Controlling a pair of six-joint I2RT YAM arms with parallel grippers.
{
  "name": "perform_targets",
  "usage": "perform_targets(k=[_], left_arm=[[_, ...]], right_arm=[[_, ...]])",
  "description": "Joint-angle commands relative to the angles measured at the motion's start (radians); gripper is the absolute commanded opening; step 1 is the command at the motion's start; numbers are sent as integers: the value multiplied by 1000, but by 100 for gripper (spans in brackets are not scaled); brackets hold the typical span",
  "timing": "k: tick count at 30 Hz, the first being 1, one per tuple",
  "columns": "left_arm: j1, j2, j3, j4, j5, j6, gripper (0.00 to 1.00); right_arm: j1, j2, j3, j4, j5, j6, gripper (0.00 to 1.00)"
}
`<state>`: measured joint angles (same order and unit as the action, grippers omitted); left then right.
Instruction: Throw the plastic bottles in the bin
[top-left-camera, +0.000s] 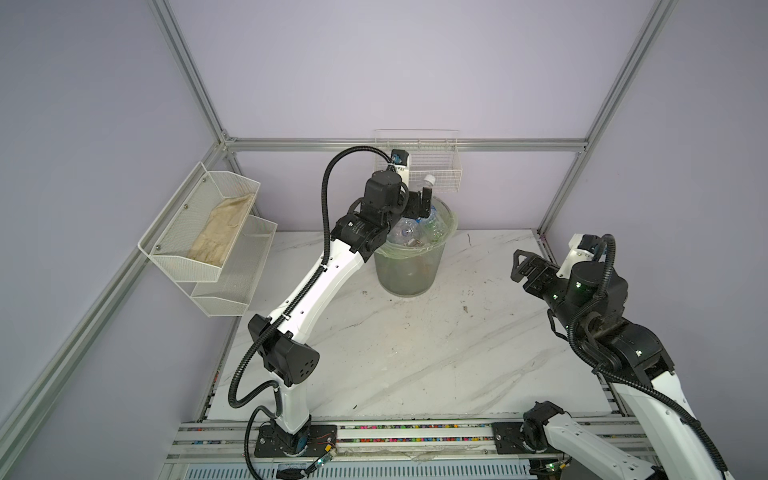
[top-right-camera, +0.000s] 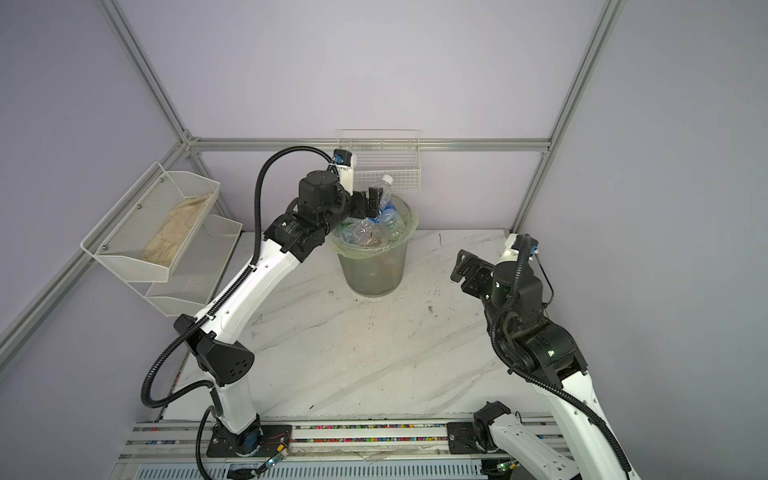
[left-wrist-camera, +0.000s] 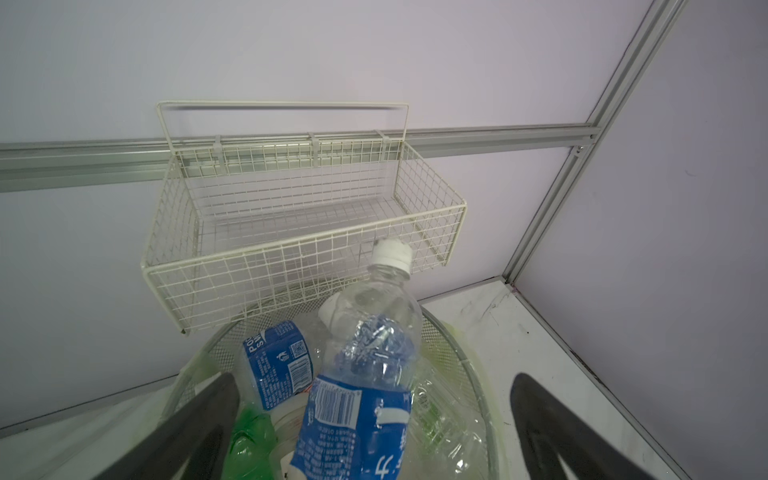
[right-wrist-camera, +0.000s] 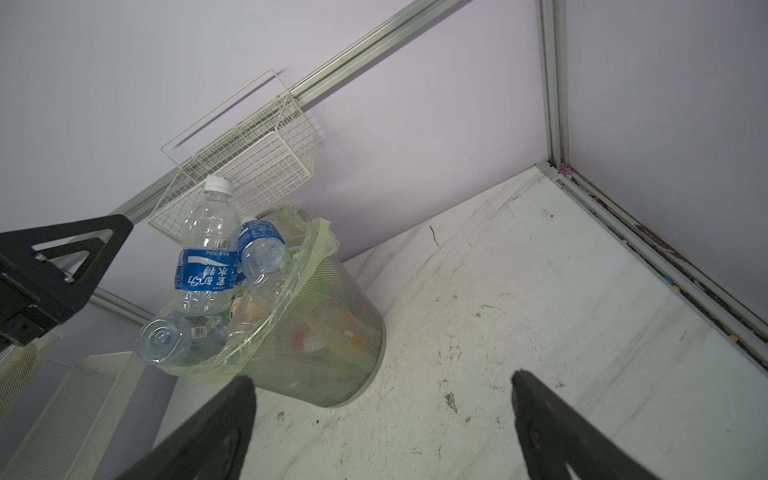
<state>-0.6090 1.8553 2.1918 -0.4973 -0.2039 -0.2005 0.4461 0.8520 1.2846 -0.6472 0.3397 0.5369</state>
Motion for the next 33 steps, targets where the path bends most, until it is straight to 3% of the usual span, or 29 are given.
perform_targets(k=[1,9,16,20,26,28,30,33], left_arm=[[-2,-127,87,61,23,-7,100],[0,-278,-126,162,5,-4,99],[-3,-325,-234,182,14,-41,100],[-1,-347,-323,186,18,-70,100],[-2,-415,-473,220,7,-113,100],[-1,-433,-521,231,-3,-125,100],[0,-501,-568,237,-11,-134,100],[0,-569,-623,224,-32,-133,100]], right_arm=[[1,13,-5,-6,-3,-8,97],[0,33,-7,6,-13,-12,97],[0,39,-37,29,-44,-8,97],[0,53,-78,103,-234,-65,97],[0,139,-130,223,-430,-121,97],[1,159,-162,343,-476,-92,95],[0,208,-117,356,-480,-110,86],[0,254,-68,370,-477,-121,85]])
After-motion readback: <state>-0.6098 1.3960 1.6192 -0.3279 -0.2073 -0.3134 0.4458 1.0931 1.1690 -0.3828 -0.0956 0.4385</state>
